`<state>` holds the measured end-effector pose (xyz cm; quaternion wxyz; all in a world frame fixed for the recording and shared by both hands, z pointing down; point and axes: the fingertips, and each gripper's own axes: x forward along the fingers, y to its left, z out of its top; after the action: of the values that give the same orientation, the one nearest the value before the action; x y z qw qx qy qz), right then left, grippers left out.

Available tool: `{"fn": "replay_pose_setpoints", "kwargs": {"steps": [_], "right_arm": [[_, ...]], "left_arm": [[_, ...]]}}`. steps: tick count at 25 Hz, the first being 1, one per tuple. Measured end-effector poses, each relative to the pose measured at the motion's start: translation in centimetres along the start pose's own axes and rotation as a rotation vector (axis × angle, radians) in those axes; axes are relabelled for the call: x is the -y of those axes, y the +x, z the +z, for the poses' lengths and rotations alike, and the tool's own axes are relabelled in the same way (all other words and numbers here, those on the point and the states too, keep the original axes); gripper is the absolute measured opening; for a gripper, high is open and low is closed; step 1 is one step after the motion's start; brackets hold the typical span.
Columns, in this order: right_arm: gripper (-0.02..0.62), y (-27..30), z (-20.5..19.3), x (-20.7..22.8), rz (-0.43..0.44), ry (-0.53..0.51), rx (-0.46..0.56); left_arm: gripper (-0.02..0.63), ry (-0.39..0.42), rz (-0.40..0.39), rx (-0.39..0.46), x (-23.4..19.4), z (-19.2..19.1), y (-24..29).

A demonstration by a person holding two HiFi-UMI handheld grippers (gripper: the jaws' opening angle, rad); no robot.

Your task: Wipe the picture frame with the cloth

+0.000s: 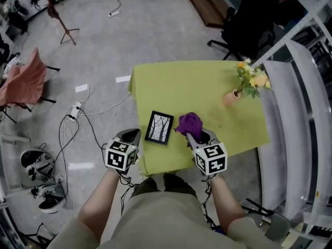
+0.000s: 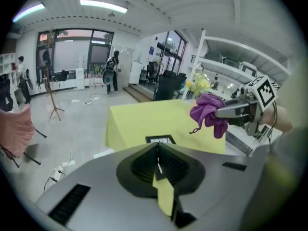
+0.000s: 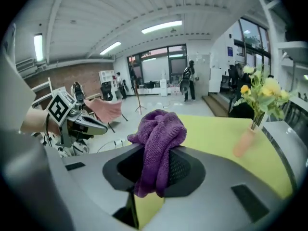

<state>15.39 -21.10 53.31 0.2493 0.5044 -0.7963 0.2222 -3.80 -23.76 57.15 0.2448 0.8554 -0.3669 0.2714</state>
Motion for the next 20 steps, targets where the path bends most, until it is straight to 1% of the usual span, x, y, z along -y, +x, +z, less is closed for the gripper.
{"fn": "replay_pose_setpoints", "kwargs": {"steps": [2, 5, 9, 13, 15, 18, 20], "right_arm": [[0.106, -1.6, 2.8, 0.3, -0.013, 0.013, 0.080], [0.106, -4.4, 7.2, 0.3, -0.014, 0.026, 0.211], [0.106, -8.5, 12.8, -0.2, -0.029, 0.001, 0.374], [0.106, -12.4, 17.1, -1.3, -0.028, -0.032, 0.505], [0.106, -14.3, 19.1, -1.8, -0.036, -0.068, 0.569], [0.106, -17.0, 21.6, -2.7, -0.060, -0.131, 0.644], [0.106, -18.5, 22.7, -3.3, -0.059, -0.138, 0.681]], "left_arm": [[0.009, 0.015, 0.018, 0.075, -0.1, 3.0, -2.0], [0.008, 0.073, 0.046, 0.169, 0.3, 7.4, -4.7], [0.008, 0.135, 0.068, 0.303, 1.6, 13.5, -8.5], [0.009, 0.214, 0.093, 0.439, 3.4, 18.7, -13.1], [0.009, 0.247, 0.112, 0.494, 4.5, 20.8, -15.6], [0.009, 0.263, 0.129, 0.613, 5.9, 23.8, -19.7], [0.009, 0.270, 0.142, 0.688, 6.7, 25.1, -22.2]]}}
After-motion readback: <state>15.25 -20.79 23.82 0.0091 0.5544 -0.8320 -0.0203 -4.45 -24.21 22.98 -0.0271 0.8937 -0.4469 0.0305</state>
